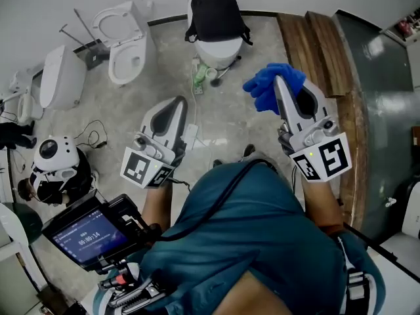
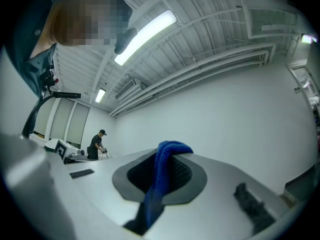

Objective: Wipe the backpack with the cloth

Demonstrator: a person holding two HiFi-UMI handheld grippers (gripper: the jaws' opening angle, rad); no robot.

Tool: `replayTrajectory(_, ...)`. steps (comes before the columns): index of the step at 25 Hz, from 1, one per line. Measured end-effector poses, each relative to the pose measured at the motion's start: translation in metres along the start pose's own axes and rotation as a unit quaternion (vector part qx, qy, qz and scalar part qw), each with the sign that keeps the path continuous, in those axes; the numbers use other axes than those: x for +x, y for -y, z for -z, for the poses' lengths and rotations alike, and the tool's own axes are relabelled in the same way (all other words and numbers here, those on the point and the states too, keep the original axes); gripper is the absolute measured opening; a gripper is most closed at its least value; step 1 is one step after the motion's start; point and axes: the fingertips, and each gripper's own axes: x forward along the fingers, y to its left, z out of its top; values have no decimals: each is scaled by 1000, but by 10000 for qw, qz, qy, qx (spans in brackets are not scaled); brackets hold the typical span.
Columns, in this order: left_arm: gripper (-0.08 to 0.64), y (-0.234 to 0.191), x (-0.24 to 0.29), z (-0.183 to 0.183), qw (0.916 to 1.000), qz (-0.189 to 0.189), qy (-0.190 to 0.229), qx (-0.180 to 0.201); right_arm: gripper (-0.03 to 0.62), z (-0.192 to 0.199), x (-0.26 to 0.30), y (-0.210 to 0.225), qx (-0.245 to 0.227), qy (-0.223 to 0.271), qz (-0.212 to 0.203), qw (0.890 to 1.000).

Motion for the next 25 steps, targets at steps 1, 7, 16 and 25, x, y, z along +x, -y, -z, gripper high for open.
replayTrajectory(1, 3, 1, 1, 0, 10000, 6, 11, 3, 23, 1, 0, 3, 34, -11, 4, 10000)
replayTrajectory(7, 3, 22, -9, -14, 9998, 100, 175, 0, 23, -7, -16, -10, 195, 64, -78, 9998)
replayTrajectory(16, 3, 40, -10, -8, 9997, 116, -123, 155, 23, -5, -28, -11, 254, -39, -31, 9997)
replayTrajectory(25, 3, 104, 11, 5, 9988, 256, -179, 383, 23, -4, -92, 27, 161, -129, 154, 9997)
